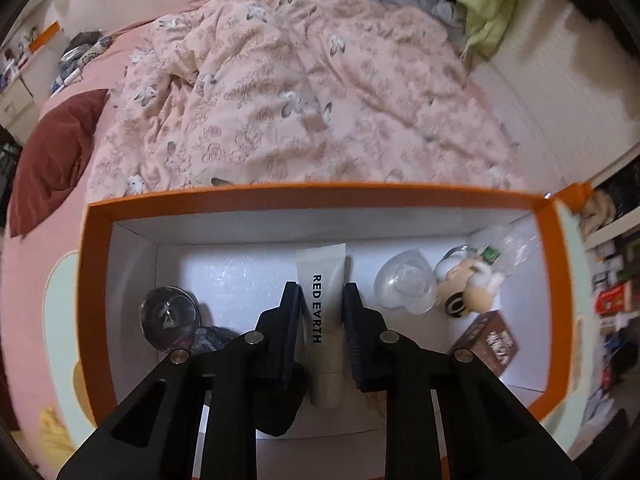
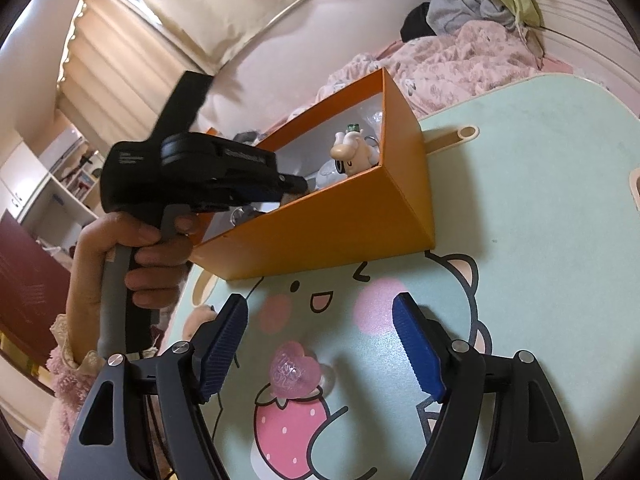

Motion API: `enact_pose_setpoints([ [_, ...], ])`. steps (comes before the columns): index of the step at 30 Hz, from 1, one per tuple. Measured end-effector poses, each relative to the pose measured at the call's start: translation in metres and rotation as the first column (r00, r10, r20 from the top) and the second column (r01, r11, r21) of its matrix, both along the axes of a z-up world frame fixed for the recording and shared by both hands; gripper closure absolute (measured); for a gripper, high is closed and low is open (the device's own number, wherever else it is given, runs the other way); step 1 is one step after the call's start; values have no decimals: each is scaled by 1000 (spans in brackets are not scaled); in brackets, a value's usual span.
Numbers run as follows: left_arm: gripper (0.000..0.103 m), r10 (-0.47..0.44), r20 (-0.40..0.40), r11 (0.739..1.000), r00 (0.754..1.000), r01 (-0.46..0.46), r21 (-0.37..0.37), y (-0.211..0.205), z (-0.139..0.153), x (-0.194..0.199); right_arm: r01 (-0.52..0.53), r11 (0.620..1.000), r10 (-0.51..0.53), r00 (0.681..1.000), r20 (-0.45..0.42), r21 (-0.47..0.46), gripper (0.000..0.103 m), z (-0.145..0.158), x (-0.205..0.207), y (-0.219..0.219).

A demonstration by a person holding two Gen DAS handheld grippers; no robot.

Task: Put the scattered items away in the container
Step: 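Reach into the box and grasp the white tube with the left gripper, then lift the white tube out and lay it on the table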

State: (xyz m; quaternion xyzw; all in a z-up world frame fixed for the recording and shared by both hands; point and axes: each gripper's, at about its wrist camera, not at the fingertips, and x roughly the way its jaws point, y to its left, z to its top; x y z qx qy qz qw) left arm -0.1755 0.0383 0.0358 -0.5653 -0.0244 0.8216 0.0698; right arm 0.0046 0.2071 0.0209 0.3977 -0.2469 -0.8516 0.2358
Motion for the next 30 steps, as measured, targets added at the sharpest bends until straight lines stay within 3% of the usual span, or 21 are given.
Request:
enact_pose_setpoints([
  [7,88,-16,-132,994,991,30,103,-7,55,27,0,1000,0,1000,3,1,28,-1,0,-1],
  [10,88,-45,-218,987,975,77,140,-7,87,50,1,1000,-1,1000,2,3,28,0,0,-1],
  [16,88,-91,-318,962,944,166,217,-12,122,97,0,1000,0,1000,4,1,28,0,1,-2],
  [21,88,-149,-330,945,932,232,231,-19,108,140,5,1000,-5,1000,6,5,28,1,1,-2],
  [30,88,-169,-220,916,961,235,326,-36,36,158,3,1000,-3,1000,6,11,28,0,1,-4],
])
